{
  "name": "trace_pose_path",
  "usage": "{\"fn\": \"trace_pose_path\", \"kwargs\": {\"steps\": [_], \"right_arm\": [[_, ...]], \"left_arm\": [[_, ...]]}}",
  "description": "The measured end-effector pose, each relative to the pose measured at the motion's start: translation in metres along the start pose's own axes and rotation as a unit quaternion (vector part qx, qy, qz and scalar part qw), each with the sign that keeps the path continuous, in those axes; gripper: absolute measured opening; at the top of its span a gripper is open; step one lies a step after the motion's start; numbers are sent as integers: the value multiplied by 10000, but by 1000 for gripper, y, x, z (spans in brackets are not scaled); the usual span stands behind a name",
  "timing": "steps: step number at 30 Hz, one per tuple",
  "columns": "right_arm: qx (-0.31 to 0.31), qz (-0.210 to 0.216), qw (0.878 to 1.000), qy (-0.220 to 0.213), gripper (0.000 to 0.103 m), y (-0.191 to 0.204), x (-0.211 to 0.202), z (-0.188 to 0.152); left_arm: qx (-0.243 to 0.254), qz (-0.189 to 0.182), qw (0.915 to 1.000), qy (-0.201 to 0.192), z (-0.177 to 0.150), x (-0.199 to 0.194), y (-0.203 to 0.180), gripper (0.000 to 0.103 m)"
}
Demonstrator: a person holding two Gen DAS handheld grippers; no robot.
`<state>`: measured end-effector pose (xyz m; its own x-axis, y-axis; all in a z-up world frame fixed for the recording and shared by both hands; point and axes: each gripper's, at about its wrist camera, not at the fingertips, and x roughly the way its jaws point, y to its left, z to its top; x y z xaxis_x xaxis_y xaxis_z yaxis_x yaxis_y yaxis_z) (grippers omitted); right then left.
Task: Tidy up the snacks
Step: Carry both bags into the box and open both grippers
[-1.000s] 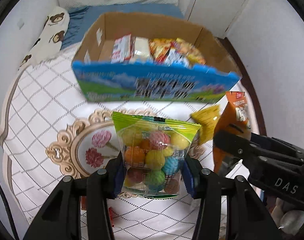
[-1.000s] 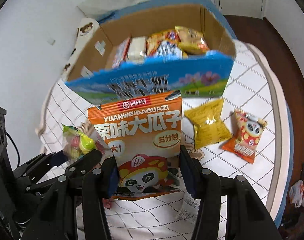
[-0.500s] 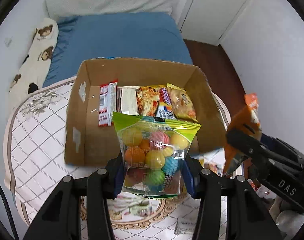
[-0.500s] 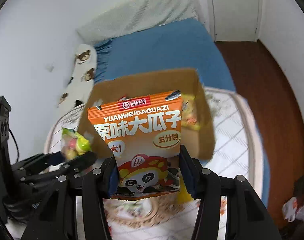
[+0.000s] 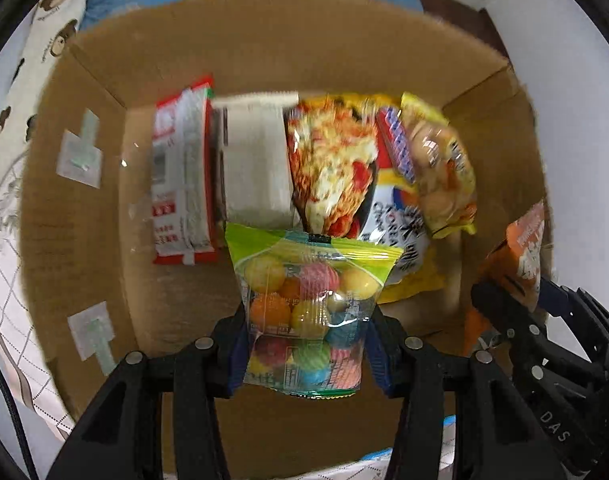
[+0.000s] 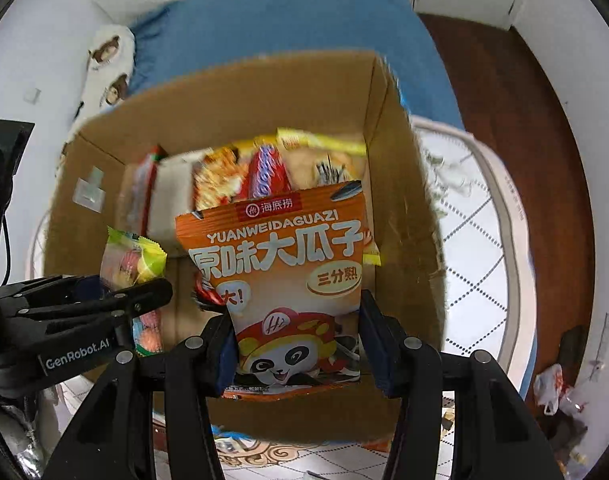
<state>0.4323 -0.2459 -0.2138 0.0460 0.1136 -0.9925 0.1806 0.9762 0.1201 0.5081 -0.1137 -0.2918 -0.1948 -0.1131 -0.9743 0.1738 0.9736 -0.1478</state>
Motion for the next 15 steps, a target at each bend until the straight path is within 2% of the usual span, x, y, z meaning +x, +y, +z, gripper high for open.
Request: {"fn": "trace_pose_path", "kwargs": {"steps": [3,5,7,9,12,15], "right_arm": [[-72,26,9991,415,63,0,20,-2],[-178,-56,9983,550,81,2,27,-4],[-239,-86,9977,633,85,3,31,-6],[-244,-82,9976,643,86,3,31,-6],[-282,-125,9975,633,87,5,29,-6],[-316,-161,9978,557,87,8,26,-8]], "left_arm": [[-1,-46,9998,191,-1,13,3,48],[-53,-93,9997,216,-1,17,6,57],[-50,-63,9999,148,-2,16,7,69],[-55,-25,9999,94,-2,14,8,72],[-85,-17,10000,17,-3,6,11,73],[-25,105,9997,-223,-9,-6,12,73]]}}
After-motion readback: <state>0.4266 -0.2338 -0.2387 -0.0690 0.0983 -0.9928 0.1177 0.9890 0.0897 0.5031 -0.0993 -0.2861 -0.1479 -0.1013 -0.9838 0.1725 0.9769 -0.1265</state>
